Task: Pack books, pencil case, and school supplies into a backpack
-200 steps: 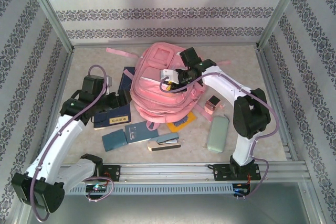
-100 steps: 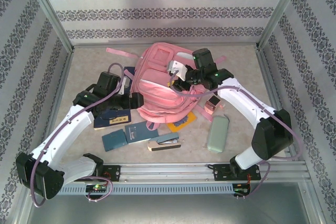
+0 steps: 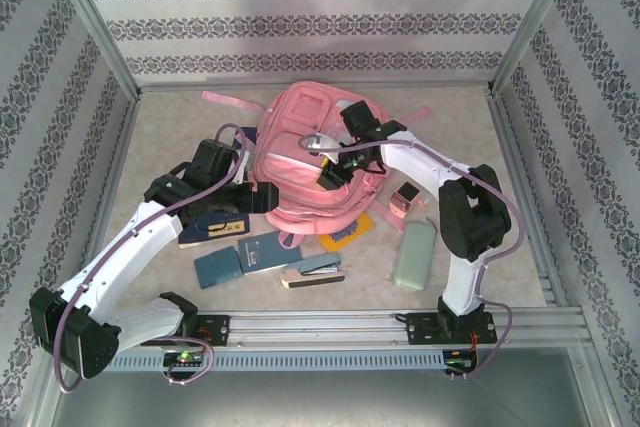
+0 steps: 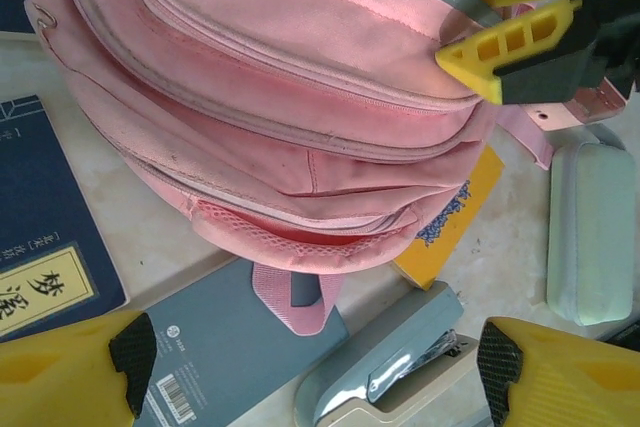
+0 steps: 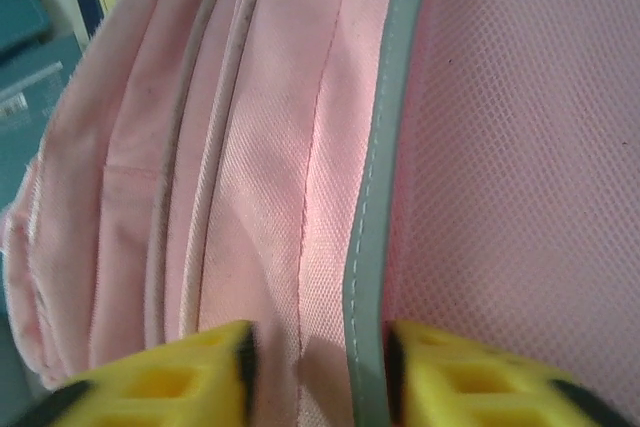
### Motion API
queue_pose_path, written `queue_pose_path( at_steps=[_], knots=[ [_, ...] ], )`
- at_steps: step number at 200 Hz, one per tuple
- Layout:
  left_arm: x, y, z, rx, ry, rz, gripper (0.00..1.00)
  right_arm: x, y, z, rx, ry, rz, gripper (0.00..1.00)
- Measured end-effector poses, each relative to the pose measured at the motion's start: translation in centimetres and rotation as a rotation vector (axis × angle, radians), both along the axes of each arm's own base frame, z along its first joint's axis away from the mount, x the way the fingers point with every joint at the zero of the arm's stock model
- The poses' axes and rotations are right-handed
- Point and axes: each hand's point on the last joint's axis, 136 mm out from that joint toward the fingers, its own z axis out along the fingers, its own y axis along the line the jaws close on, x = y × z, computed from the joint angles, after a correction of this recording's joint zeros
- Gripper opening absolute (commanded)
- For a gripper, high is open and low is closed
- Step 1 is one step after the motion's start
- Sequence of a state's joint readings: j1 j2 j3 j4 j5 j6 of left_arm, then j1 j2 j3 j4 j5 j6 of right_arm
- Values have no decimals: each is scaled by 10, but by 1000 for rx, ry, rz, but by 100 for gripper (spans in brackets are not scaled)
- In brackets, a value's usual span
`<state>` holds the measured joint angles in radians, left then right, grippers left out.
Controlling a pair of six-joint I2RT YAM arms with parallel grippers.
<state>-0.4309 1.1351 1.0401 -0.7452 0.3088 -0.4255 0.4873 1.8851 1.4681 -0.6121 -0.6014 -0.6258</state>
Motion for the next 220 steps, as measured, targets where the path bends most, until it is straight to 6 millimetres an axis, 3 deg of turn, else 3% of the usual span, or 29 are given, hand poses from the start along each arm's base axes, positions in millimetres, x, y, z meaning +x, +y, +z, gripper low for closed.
queue_pose_path(
  at_steps=[16,69,109,154,184,220],
  knots=[
    [0,0,0,7,-6,-5,84,-2,4,4,10,7,17,0],
    [6,-1,8,13,-43,-19,84,7,14,13,36,103,-46,0],
    [19,-7,27,5,-145,-29,83,42,29,65,138,116,-211,0],
    [25,-17,37,19,-200,-49,69,74,43,116,263,172,-471,0],
    [31,-37,27,69,-197,-89,61,89,54,119,323,286,-666,0],
    [41,-62,13,148,-190,-131,56,99,67,100,325,388,-862,0]
  ],
)
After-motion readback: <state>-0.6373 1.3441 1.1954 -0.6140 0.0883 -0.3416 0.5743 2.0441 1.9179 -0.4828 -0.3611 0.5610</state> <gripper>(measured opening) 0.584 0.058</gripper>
